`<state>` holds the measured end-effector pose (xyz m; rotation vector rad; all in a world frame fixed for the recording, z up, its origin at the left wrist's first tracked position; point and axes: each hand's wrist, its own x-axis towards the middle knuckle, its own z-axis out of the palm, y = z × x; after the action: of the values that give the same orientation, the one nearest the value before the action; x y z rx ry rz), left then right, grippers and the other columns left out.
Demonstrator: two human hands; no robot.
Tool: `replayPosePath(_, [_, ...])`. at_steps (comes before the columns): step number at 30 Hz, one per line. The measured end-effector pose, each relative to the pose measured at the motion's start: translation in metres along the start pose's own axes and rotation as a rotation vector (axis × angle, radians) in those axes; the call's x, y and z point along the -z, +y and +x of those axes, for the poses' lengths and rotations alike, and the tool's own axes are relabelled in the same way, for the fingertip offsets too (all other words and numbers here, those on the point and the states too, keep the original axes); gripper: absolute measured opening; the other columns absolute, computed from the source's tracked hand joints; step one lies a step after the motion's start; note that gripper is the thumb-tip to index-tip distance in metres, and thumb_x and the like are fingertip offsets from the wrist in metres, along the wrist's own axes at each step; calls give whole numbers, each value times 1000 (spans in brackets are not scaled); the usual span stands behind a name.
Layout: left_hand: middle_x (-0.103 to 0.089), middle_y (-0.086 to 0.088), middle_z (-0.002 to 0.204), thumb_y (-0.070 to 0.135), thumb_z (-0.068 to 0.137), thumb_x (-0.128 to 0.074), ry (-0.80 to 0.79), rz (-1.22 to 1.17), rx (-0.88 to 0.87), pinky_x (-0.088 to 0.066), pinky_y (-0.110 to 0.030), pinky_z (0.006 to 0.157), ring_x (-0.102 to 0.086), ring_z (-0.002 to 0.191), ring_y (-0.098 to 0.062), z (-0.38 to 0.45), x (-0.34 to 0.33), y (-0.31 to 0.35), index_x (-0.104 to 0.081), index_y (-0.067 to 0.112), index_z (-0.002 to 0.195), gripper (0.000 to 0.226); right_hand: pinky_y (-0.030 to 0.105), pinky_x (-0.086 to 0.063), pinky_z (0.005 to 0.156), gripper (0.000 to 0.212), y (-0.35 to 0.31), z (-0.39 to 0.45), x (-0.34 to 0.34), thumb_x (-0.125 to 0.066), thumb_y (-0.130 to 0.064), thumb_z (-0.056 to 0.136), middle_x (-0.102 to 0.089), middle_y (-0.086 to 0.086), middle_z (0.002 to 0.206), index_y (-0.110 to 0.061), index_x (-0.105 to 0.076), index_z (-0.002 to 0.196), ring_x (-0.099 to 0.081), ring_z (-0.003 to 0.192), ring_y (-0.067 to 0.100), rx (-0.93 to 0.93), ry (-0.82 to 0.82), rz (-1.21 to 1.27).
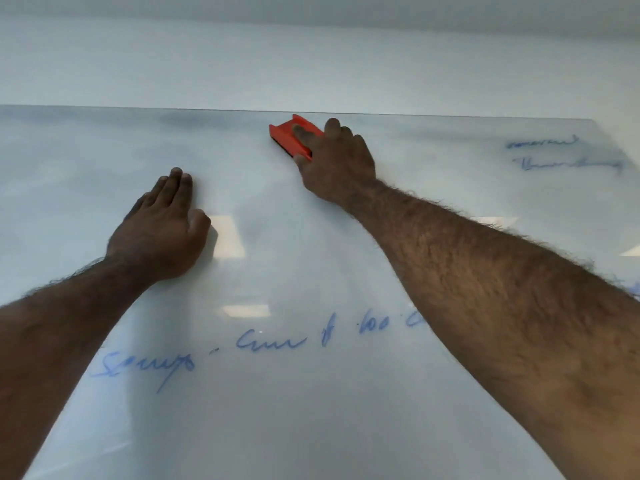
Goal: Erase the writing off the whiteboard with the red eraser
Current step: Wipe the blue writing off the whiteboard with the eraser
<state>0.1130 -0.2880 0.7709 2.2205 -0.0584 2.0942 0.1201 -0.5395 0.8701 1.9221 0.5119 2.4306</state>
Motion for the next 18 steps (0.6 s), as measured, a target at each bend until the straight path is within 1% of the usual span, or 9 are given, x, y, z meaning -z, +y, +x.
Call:
replayPosePath(4, [-2, -4, 167, 49, 86, -10, 19, 6, 18, -4, -33, 123, -2, 153, -17, 4, -4, -3, -9, 10, 158, 82, 45, -40, 95, 56, 124, -22, 29, -45, -47, 96, -47, 21, 124, -33, -32, 149, -50, 110, 41, -228, -7, -130])
replayPosePath(7, [-4, -12, 166, 47, 82, -11, 1, 3, 36, -8, -40, 124, -4, 153, -24, 9, -7, 5, -11, 4, 157, 86, 50, -38, 100, 57, 214, -58, 52, -45, -46, 96, -45, 26, 125, -30, -32, 150, -49, 112, 48, -482, -3, -206])
replayPosePath(10, [-2, -14, 166, 45, 80, -10, -10, -1, 79, -6, -41, 124, -1, 153, -25, 10, -7, 16, -10, 1, 156, 87, 52, -34, 104, 58, 260, -81, 64, -44, -46, 97, -43, 30, 130, -26, -30, 150, -46, 117, 50, -676, -16, -253])
replayPosePath(12, [-2, -13, 166, 44, 81, -9, -9, -2, 76, -5, -40, 123, -1, 153, -24, 8, -8, 21, -10, 2, 156, 87, 50, -32, 107, 56, 258, -79, 62, -41, -47, 98, -43, 29, 132, -22, -35, 148, -45, 120, 47, -763, 10, -221])
replayPosePath(14, [-2, -12, 166, 43, 81, -9, -10, -7, 53, -6, -39, 123, -1, 153, -24, 6, -9, 30, -10, 2, 157, 86, 48, -31, 108, 53, 237, -74, 60, -33, -51, 100, -45, 26, 132, -22, -41, 144, -47, 120, 44, -810, 63, -163])
replayPosePath(15, [-2, -12, 166, 43, 81, -9, -11, -9, 41, -6, -39, 123, -2, 153, -24, 6, -10, 36, -10, 3, 157, 86, 48, -32, 106, 51, 220, -71, 57, -31, -50, 101, -46, 25, 130, -24, -42, 143, -49, 118, 43, -773, 82, -148])
replayPosePath(16, [-2, -12, 166, 44, 81, -9, -11, -10, 31, -6, -39, 123, -2, 153, -24, 6, -11, 41, -10, 3, 157, 86, 47, -34, 103, 48, 198, -69, 53, -34, -47, 101, -47, 25, 128, -27, -41, 144, -50, 114, 43, -690, 86, -139])
replayPosePath(18, [-3, -13, 166, 43, 81, -9, -1, -10, 6, -6, -39, 123, -3, 153, -25, 7, -14, 55, -11, 2, 157, 86, 46, -38, 97, 49, 147, -66, 48, -43, -40, 98, -50, 23, 125, -31, -38, 146, -53, 107, 42, -475, 81, -102])
